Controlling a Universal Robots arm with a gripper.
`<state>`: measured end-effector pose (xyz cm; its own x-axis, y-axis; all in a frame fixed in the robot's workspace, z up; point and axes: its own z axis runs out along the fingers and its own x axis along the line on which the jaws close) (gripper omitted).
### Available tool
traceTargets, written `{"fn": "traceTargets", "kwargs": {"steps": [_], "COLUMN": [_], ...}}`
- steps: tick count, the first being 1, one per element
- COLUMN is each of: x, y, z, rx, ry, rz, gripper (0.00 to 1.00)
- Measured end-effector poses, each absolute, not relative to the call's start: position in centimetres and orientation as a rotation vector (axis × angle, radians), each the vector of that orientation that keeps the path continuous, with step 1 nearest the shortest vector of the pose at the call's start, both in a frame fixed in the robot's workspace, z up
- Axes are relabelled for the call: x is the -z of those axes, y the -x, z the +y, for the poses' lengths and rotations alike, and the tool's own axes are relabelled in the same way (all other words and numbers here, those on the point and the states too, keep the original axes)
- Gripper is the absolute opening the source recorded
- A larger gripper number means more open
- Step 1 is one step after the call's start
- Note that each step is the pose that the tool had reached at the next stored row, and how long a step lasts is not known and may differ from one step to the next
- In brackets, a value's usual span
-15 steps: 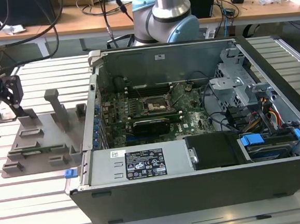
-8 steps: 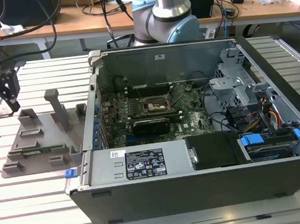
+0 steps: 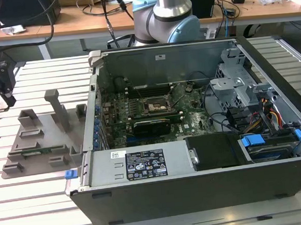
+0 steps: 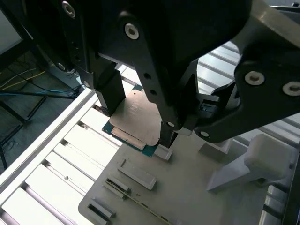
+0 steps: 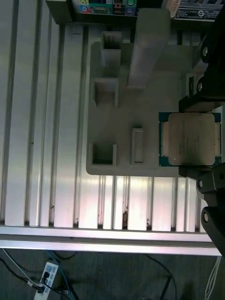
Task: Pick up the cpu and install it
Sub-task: 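Pick up the cpu and move it towards the insertion slot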
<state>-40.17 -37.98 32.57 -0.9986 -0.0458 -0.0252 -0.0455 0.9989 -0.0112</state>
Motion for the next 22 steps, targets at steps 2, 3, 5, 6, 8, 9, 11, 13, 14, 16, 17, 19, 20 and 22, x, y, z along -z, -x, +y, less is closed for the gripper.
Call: {"fn": "traceTargets", "kwargs": {"steps": [2, 3, 5, 6, 8, 9, 11, 13, 14, 16, 17, 19, 20, 22], "x": [-33.0, -33.2, -33.7, -33.9, -34.5, -34.8, -35.5, -35.7, -36.0, -36.7, -37.1, -37.7, -38.0, -38.3], "y": [40.2, 40.2, 40.2, 40.2, 40.2, 40.2, 40.2, 40.2, 40.2, 40.2, 40.2, 40.2, 40.2, 40.2], "z": [-38.0, -38.0, -38.0, -38.0, -38.0, -38.0, -38.0, -38.0, -38.0, -38.0, -38.0, -38.0, -38.0, -38.0], "rx": [0.017, 0.017, 0.017, 0.017, 0.017, 0.017, 0.017, 0.017, 0.017, 0.017, 0.017, 0.017, 0.017, 0.017], "ry": [0.071, 0.071, 0.071, 0.071, 0.071, 0.071, 0.071, 0.071, 0.071, 0.071, 0.071, 0.071, 0.071, 0.071], "rz": [3.115, 3.115, 3.115, 3.115, 3.115, 3.115, 3.115, 3.115, 3.115, 3.115, 3.115, 3.115, 3.115, 3.115], "gripper": [0.54, 0.54, 0.54, 0.54, 0.54, 0.54, 0.54, 0.54, 0.54, 0.54, 0.54, 0.54, 0.54, 0.54]}}
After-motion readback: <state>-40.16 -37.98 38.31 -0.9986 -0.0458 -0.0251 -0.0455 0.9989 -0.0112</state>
